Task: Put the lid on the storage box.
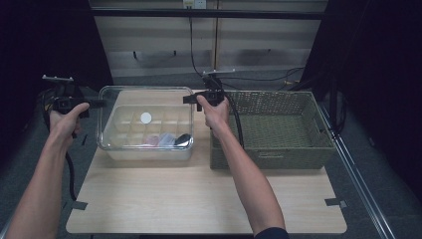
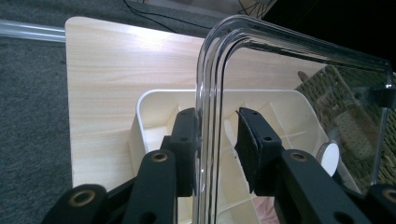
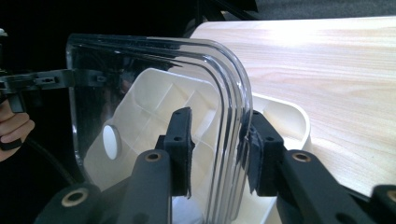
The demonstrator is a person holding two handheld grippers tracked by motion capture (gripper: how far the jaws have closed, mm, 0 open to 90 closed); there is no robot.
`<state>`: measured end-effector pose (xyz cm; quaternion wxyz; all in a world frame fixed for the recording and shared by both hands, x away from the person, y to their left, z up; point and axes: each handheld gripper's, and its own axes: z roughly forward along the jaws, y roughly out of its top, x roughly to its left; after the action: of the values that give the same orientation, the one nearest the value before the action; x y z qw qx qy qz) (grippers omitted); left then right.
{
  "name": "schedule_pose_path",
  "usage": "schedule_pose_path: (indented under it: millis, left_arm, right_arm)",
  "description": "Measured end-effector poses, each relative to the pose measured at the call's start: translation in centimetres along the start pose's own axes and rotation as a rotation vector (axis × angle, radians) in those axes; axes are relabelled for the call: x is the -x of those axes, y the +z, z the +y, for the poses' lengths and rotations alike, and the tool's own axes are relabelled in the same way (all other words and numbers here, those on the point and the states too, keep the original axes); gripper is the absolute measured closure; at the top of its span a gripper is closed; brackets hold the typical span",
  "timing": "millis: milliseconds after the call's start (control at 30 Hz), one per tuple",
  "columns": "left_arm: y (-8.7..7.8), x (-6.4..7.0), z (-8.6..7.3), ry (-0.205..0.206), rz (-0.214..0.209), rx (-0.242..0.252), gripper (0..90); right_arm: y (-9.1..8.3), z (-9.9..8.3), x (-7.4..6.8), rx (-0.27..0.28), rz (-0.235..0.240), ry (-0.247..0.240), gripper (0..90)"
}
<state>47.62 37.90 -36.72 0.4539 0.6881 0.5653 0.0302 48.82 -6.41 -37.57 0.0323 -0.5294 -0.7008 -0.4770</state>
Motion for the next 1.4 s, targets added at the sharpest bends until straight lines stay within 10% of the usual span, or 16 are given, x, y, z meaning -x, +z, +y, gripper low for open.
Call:
schedule_pose_path:
  millis: [1400]
  left_arm:
    - [4.1,-2.6,-0.4,-0.060,0.010,-0.096,64.3]
  right_arm:
    - [3.9,-0.2,2.0,-0.098,-0.114,0.077,54.6]
